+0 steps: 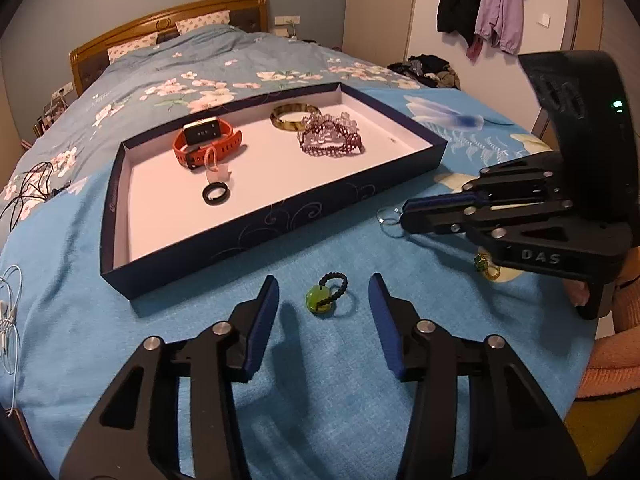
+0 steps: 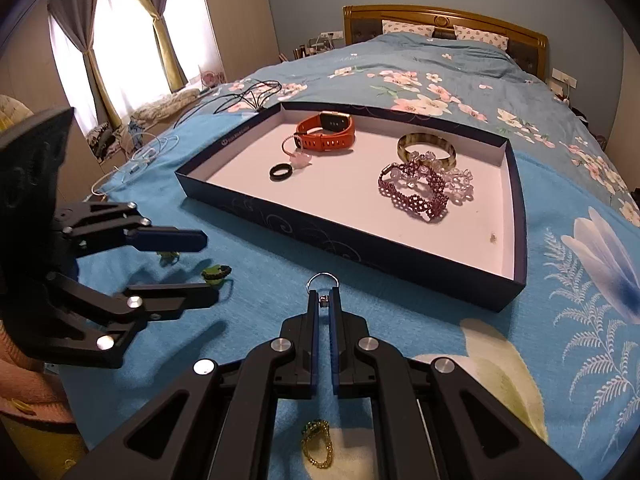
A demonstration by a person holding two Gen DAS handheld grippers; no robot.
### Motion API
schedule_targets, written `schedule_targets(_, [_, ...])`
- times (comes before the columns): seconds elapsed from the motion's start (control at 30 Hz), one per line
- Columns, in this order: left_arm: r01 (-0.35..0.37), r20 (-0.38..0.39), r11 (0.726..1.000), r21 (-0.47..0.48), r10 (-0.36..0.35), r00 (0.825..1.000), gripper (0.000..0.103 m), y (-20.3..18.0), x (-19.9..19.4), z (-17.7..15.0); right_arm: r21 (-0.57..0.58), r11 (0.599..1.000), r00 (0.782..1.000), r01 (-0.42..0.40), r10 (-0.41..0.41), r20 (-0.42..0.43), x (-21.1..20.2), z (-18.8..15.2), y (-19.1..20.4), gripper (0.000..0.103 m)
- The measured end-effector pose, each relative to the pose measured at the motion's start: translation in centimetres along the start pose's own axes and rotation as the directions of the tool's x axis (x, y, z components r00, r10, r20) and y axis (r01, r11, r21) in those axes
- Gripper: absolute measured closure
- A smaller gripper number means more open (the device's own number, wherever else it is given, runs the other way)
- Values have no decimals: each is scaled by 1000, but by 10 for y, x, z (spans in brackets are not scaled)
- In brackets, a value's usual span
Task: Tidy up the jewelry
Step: 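Grasp the silver ring with right gripper while left gripper grasps the green ring with black bead band, then carry the silver ring with right gripper while left gripper carries the green ring over the box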
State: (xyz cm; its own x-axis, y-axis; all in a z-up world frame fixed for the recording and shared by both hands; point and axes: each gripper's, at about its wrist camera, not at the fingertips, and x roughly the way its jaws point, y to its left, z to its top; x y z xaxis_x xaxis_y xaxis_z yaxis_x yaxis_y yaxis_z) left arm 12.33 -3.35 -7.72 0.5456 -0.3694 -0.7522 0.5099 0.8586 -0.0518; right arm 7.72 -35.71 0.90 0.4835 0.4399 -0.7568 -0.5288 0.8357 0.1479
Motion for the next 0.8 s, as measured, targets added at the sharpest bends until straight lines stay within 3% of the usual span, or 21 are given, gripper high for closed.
schedule_targets(0.23, [13, -32, 999, -37, -14, 999, 81, 8, 9, 0, 8, 1000, 1000, -9, 9, 24, -7, 0, -2, 100])
schedule_targets(0.8, [9, 14, 997, -71, -8, 1000, 94, 12, -2, 2, 0, 1000, 995, -10, 10, 100, -25, 4, -1, 100])
